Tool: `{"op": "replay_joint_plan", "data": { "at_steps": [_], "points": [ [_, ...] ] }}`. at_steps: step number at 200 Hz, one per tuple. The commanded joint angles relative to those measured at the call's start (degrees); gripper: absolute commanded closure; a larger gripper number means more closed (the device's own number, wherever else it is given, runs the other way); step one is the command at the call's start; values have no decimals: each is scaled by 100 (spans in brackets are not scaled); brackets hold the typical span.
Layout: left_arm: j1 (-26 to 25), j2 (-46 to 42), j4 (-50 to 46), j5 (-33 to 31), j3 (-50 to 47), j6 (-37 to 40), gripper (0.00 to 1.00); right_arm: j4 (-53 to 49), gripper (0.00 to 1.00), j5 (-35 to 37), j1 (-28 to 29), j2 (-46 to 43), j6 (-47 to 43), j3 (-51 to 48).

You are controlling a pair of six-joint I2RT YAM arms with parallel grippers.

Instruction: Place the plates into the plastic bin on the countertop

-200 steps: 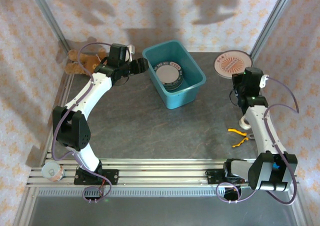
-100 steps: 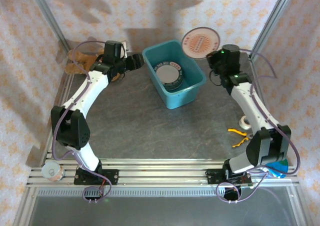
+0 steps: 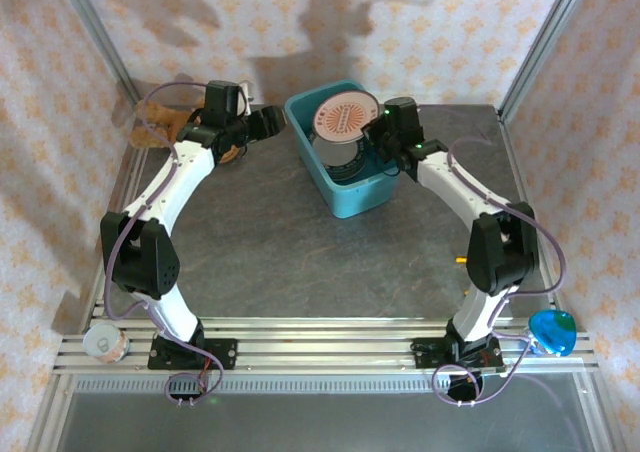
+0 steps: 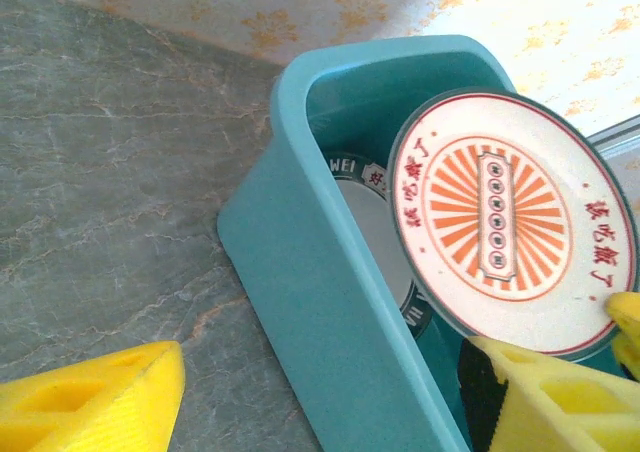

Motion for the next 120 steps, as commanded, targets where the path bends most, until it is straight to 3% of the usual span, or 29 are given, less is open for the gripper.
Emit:
{"op": "replay_joint_plan", "data": {
  "at_steps": [1, 120],
  "points": [
    [68, 93, 45, 25, 121, -19, 26, 80, 100, 177, 79, 167, 24, 429],
    [116, 17, -254, -178, 228, 7, 26, -1424, 100, 490, 402, 1579, 201, 1628]
  ]
}}
